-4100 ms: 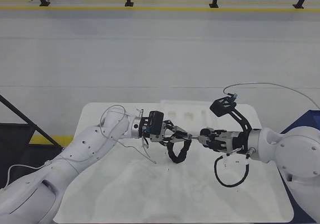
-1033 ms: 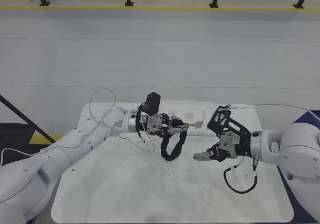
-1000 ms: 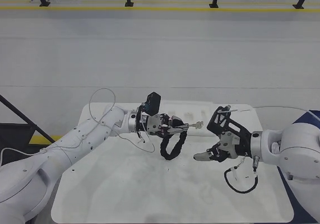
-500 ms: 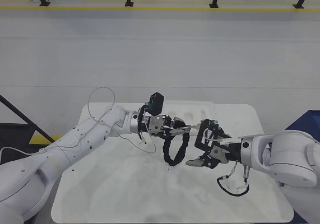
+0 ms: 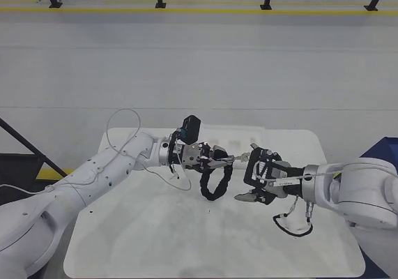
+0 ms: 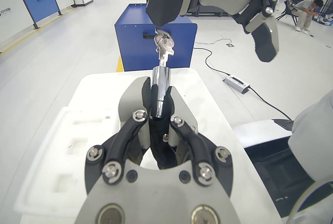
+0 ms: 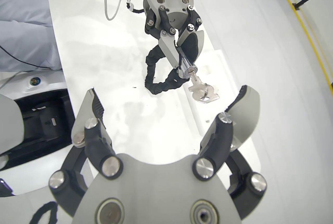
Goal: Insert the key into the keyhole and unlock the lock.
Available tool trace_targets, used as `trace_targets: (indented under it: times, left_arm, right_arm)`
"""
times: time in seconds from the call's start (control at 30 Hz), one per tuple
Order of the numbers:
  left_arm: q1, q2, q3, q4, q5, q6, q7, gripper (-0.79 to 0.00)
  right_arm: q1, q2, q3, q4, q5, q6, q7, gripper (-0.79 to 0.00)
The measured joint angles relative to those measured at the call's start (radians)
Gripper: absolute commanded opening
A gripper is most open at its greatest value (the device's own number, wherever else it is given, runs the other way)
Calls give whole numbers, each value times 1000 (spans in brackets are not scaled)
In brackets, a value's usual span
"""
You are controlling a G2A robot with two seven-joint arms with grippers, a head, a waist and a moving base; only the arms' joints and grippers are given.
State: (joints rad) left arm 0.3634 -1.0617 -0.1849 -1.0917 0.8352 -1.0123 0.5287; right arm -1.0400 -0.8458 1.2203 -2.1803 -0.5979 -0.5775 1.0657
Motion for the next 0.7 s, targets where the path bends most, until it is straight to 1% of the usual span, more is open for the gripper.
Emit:
trace_targets:
  times: [0.1, 0.2, 0.37, 0.4, 0.47, 0.5, 0.53, 0.57, 0.6, 0.7]
  left_arm:
    - [-5, 10, 8, -11, -8, 0, -1, -785]
    - [-8, 20, 15, -30, -22, 0, -14, -785]
    - [-7, 35, 15, -61, -51, 0, -54, -785]
    - [-7, 38, 15, -66, -59, 0, -65, -785]
    - [-5, 42, 15, -74, -72, 0, -82, -785]
    - [-4, 44, 15, -78, -80, 0, -93, -785]
    - [-3, 45, 15, -81, -86, 0, -100, -785]
    - [-2, 47, 15, -83, -92, 0, -107, -785]
    - [-1, 48, 15, -86, -99, 0, -116, -785]
    - [0, 51, 15, -93, -115, 0, -136, -785]
  right_arm:
    - [-12, 4, 5, -7, -50, -47, -15, 0]
    - [-18, 5, -7, -20, -121, -67, -27, 0]
    - [-19, 2, -46, -52, -259, -62, -55, -209]
    - [-19, 1, -57, -60, -296, -57, -61, -234]
    - [-19, -1, -75, -68, -346, -49, -66, -206]
    - [-19, -2, -87, -72, -375, -44, -64, -240]
    - [-17, -3, -95, -75, -396, -38, -61, -320]
    - [-16, -4, -102, -78, -415, -33, -58, -379]
    - [-14, -5, -111, -83, -441, -23, -55, -400]
    - [-11, -8, -130, -98, -511, 2, -43, -425]
